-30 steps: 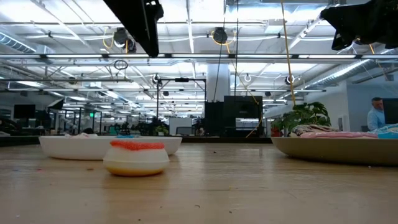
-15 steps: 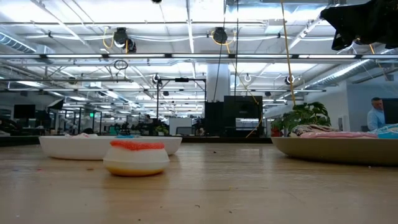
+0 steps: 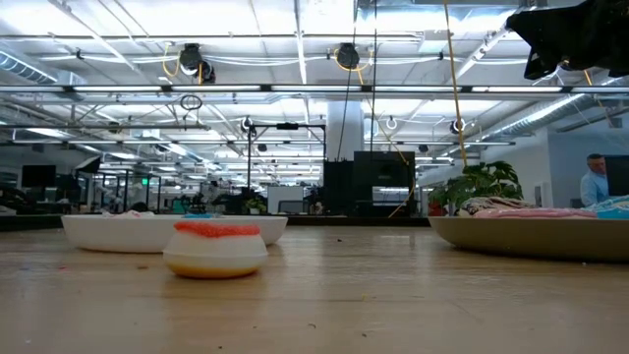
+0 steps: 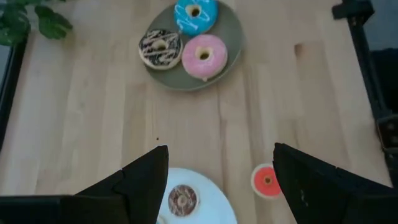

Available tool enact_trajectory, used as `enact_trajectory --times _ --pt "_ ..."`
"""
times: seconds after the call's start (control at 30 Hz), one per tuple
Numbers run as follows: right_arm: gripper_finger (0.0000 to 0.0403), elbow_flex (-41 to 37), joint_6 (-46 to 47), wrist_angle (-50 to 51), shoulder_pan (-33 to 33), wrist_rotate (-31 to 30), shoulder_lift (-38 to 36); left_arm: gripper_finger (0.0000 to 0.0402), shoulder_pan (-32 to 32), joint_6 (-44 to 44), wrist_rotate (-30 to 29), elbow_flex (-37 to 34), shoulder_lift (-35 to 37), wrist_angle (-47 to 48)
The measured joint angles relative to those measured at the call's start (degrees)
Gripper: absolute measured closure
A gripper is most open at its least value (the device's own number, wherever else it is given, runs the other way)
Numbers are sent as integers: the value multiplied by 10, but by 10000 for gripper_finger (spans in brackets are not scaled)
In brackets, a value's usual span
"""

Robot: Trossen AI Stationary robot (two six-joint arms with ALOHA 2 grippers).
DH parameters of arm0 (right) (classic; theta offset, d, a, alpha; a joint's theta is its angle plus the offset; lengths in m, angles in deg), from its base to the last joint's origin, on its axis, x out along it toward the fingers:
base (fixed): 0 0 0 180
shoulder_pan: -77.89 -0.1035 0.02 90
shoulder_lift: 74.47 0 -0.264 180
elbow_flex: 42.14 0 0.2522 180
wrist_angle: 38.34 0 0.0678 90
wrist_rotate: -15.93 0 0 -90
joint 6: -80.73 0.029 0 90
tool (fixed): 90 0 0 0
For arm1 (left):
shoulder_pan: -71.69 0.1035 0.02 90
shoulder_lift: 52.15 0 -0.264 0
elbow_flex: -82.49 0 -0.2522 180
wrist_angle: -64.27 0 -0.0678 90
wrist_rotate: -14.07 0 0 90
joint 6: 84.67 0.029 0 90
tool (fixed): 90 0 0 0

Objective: Pick & Place donuts
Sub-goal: Put the small orange donut on the white plate

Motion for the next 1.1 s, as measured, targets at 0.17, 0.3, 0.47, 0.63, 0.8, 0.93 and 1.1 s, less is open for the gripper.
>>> enact_trajectory --times 0.17,0.3,0.47,0.63,0.8,0.93,1.1 --pt "403 0 0 0 0 0 0 119 4 8 2 -47 0 -84" --pt "403 0 0 0 0 0 0 119 9 34 45 -95 0 -151" --pt "403 0 0 0 0 0 0 118 15 2 56 -156 0 -192" --pt "403 0 0 0 0 0 0 111 19 13 118 -232 0 -255" --pt "403 0 0 0 0 0 0 114 17 12 148 -292 0 -305" --pt "403 0 0 0 0 0 0 115 18 0 147 -323 0 -325" --pt "403 0 0 0 0 0 0 101 6 35 169 -325 -36 -377"
